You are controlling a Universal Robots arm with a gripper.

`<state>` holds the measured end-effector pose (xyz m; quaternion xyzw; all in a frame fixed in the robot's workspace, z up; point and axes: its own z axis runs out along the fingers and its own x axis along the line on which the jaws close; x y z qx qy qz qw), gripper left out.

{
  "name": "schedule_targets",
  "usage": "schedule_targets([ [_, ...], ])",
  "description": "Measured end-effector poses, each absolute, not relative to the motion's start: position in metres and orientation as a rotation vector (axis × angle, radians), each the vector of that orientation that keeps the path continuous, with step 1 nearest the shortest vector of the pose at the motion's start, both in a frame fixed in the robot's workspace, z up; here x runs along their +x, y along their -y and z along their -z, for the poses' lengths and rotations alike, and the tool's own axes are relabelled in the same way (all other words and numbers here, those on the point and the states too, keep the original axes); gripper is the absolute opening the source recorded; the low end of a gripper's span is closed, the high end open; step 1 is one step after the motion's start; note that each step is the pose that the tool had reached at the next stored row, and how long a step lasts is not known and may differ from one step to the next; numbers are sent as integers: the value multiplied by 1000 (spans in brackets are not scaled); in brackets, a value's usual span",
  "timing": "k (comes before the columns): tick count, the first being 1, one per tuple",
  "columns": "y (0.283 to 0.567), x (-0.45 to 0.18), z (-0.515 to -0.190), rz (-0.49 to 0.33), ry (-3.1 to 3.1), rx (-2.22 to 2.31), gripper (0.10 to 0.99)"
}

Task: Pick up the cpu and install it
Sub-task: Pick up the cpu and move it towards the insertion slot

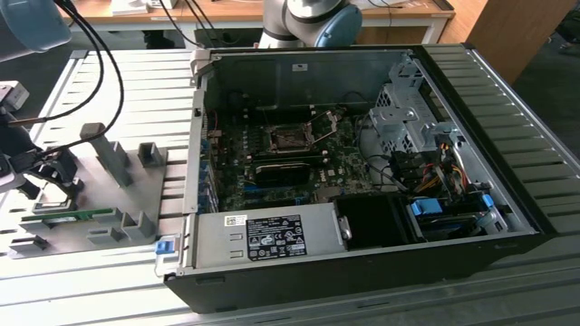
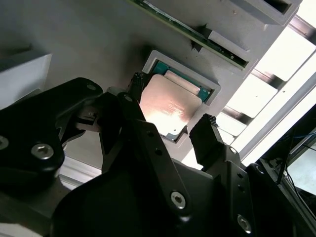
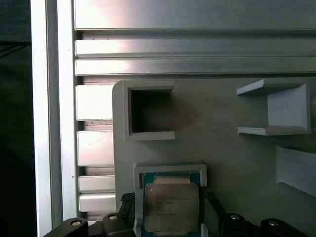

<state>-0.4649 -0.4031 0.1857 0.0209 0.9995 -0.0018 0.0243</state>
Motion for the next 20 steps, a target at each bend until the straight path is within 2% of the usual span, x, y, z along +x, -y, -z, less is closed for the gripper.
schedule_targets([
  [20,403,-463,-182,-17,-3108,65,659],
])
